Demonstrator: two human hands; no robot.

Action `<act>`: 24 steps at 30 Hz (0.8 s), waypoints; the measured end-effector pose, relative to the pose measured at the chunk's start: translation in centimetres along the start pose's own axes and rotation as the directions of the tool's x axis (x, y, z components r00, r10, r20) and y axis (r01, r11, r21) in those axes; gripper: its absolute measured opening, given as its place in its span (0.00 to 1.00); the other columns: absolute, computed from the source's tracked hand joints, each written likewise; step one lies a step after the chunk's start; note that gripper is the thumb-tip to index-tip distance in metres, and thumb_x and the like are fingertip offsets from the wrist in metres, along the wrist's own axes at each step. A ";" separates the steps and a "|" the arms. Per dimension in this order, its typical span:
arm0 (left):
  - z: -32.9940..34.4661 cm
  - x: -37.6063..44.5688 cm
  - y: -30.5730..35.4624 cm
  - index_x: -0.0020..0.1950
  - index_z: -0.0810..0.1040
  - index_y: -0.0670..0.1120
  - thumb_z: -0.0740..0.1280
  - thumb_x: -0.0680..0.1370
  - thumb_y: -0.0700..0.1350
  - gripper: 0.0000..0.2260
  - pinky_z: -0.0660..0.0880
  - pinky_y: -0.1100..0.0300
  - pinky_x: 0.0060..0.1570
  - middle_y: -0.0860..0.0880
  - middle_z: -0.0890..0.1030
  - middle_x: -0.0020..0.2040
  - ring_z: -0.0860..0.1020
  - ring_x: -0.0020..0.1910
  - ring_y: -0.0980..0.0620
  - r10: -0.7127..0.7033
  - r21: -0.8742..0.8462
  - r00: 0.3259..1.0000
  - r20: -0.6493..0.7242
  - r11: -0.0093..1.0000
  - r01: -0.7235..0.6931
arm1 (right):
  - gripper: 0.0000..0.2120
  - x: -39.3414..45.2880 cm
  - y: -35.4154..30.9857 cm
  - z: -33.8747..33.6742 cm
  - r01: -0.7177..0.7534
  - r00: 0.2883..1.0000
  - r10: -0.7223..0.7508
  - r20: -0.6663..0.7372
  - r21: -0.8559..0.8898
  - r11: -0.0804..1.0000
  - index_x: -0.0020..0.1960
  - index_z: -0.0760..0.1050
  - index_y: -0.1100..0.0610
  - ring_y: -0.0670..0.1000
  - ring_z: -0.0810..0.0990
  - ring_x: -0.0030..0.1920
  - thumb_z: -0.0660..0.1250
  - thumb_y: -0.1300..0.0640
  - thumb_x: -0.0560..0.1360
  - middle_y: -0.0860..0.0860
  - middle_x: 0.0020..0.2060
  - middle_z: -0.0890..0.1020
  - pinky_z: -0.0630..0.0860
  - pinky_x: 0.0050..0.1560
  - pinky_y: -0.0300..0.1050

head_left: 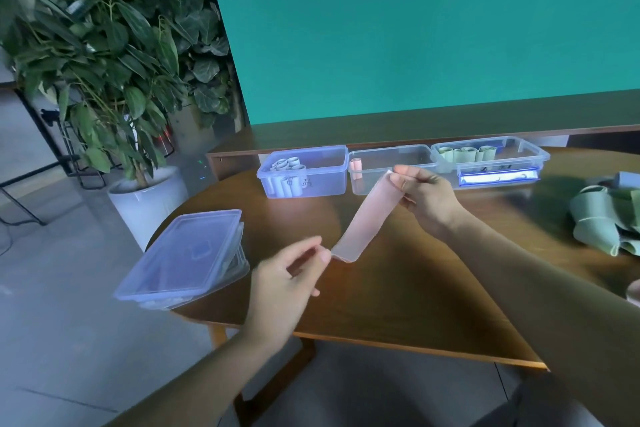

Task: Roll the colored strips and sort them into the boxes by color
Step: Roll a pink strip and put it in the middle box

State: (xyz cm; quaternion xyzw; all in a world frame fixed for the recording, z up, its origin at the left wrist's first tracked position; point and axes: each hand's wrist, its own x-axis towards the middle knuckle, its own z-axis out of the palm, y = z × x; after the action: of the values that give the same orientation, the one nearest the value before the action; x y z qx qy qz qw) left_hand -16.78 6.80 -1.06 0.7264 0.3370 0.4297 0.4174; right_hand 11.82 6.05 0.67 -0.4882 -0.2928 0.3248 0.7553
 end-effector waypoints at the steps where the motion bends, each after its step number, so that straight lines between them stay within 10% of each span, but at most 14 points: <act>1: 0.4 -0.9 0.2 0.58 0.83 0.55 0.73 0.77 0.45 0.10 0.80 0.63 0.34 0.64 0.84 0.48 0.84 0.44 0.54 -0.002 -0.009 1.000 0.031 1.000 0.002 | 0.14 0.2 0.1 0.3 -0.004 1.000 0.004 0.016 -0.021 1.000 0.63 0.79 0.60 0.52 0.83 0.57 0.71 0.62 0.78 0.54 0.57 0.83 0.81 0.51 0.40; 10: 2.5 -2.7 1.1 0.64 0.77 0.58 0.70 0.79 0.46 0.15 0.76 0.60 0.26 0.53 0.86 0.45 0.86 0.39 0.50 -0.103 -0.075 0.976 0.193 0.990 0.120 | 0.12 2.6 1.9 3.4 -0.006 0.999 0.006 0.041 -0.010 1.000 0.53 0.79 0.63 0.55 0.82 0.48 0.76 0.67 0.72 0.56 0.45 0.83 0.79 0.58 0.51; 16: 1.5 -0.4 0.6 0.56 0.83 0.58 0.70 0.78 0.55 0.08 0.77 0.56 0.26 0.51 0.81 0.30 0.78 0.25 0.50 -0.029 0.086 0.999 -0.041 0.996 0.033 | 0.14 3.6 4.2 3.5 -0.041 0.999 0.040 0.035 0.023 0.999 0.54 0.79 0.71 0.57 0.79 0.48 0.76 0.66 0.72 0.61 0.47 0.79 0.80 0.53 0.48; 24: 5.2 12.2 -2.3 0.59 0.83 0.53 0.73 0.77 0.49 0.11 0.77 0.65 0.52 0.62 0.84 0.48 0.81 0.48 0.65 0.038 -0.013 0.999 -0.021 0.999 -0.038 | 0.12 4.3 5.6 3.6 -0.031 0.988 0.012 0.154 0.125 0.992 0.46 0.81 0.67 0.57 0.83 0.49 0.77 0.62 0.66 0.62 0.46 0.82 0.81 0.53 0.44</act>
State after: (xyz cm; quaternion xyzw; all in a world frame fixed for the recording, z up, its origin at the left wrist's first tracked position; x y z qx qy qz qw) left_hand -7.42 16.51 -0.39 0.7252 0.3247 0.4474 0.4104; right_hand 10.58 13.07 -2.72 -0.4161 -0.3234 0.3872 0.7565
